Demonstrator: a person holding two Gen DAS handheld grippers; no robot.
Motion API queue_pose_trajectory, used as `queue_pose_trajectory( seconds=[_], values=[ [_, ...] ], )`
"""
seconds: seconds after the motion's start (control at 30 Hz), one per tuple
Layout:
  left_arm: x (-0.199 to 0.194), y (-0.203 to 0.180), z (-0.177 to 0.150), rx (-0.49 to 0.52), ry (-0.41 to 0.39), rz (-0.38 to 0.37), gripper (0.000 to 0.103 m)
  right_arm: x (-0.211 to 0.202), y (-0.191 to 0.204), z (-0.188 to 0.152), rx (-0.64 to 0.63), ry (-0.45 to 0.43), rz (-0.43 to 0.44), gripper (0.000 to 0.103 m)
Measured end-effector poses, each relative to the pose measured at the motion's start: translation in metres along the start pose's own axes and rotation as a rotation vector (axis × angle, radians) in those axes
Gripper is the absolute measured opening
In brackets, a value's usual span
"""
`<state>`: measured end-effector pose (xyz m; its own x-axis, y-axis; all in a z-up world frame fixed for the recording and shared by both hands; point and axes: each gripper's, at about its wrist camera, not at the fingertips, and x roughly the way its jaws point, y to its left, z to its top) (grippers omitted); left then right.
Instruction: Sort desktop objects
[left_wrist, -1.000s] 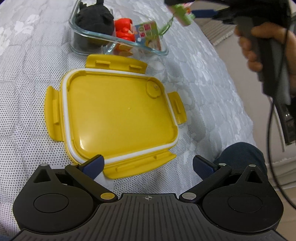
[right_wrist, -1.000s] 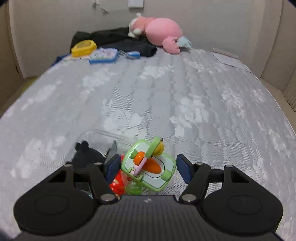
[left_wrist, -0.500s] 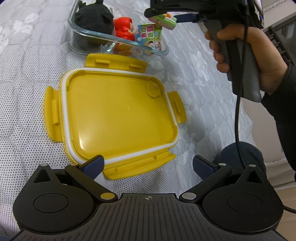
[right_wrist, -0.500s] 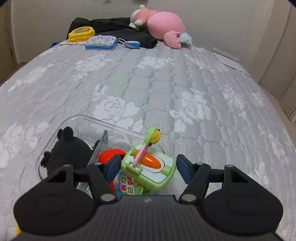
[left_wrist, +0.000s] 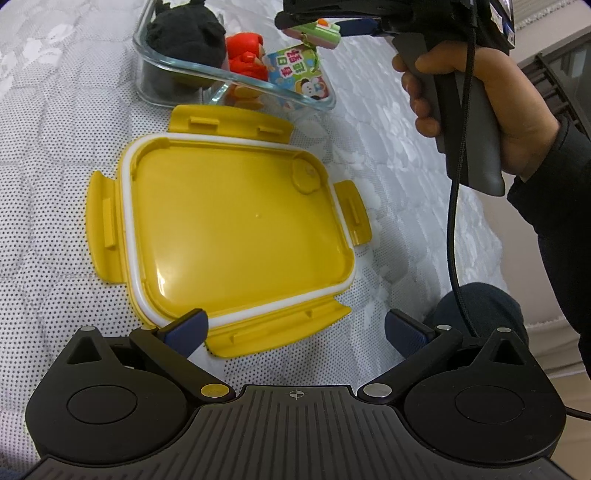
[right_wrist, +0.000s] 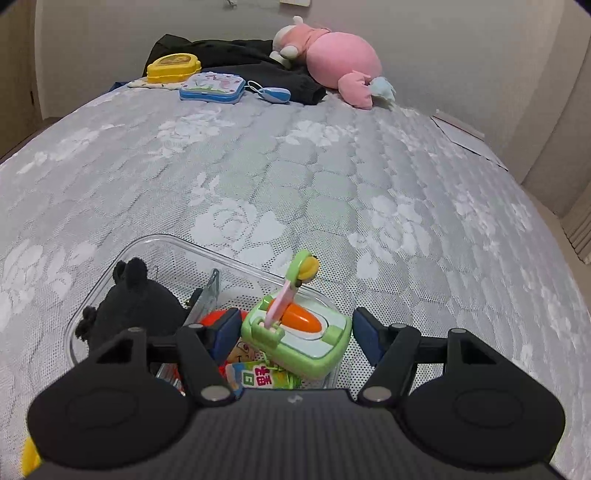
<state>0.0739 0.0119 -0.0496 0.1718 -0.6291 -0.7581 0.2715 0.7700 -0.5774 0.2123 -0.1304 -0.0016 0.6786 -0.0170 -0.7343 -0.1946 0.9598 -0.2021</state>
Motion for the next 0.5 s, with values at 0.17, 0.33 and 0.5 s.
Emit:
queue_pose_trajectory(
  seconds=[0.17, 0.33, 0.5],
  values=[
    [0.0, 0.001, 0.0, -0.006, -0.003, -0.005, 0.103, -0.019, -0.007, 0.008, -0.001, -0.051, 0.012, 0.068],
    [0.0, 0.0, 0.0, -0.002, -0.004, -0.002, 0.103, -0.055, -0.023, 0.022, 0.006, -0.093, 0.032, 0.068],
    [0.001, -0.001, 0.0, 0.003, -0.005, 0.001, 0.103, -0.082, -0.031, 0.028, -0.011, -0.123, 0.028, 0.054]
  ],
)
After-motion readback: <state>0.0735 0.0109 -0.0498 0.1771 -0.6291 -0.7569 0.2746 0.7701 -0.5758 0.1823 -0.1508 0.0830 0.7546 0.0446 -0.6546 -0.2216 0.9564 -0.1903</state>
